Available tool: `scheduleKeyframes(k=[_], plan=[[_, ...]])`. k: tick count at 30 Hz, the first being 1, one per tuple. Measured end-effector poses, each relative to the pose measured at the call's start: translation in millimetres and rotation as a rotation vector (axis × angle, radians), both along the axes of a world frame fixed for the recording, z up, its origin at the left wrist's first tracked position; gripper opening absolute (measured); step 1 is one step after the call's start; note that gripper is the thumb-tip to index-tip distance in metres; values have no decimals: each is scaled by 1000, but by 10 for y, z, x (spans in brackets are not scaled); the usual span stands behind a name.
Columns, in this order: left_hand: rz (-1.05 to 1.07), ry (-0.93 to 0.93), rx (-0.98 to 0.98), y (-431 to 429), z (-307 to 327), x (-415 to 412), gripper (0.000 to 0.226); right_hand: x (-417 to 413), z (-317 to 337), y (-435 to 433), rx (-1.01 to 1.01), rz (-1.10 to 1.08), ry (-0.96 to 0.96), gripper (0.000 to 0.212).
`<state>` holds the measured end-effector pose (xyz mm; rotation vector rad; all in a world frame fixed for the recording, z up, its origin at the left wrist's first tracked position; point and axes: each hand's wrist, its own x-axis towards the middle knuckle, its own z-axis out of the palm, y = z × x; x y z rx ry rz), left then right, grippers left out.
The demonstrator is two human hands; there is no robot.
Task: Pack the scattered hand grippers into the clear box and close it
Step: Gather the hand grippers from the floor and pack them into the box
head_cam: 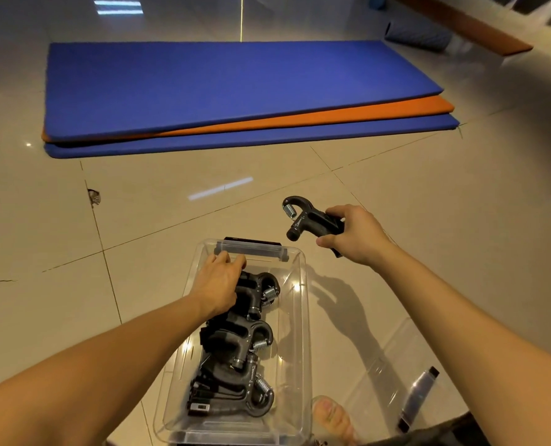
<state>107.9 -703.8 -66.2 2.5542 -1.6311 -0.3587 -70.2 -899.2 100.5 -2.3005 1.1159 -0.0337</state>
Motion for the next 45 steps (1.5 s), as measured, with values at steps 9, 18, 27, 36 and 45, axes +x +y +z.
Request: scheduleKeyframes(k=[9,18,27,36,45], plan=[[-14,58,1,4,-26,9,52,-102,16,-5,-34,18,45,27],[27,150,-47,14,243,70,62,-65,59,34,-52,24,15,41],[104,367,-361,86,1492,326,65,35,267,195,-112,38,-70,64],[305,867,-428,261,2257,139,67,344,610,660,-209,126,-265,60],[441,931,-773,252,2373,16,34,501,704,893,-259,137,-413,58]])
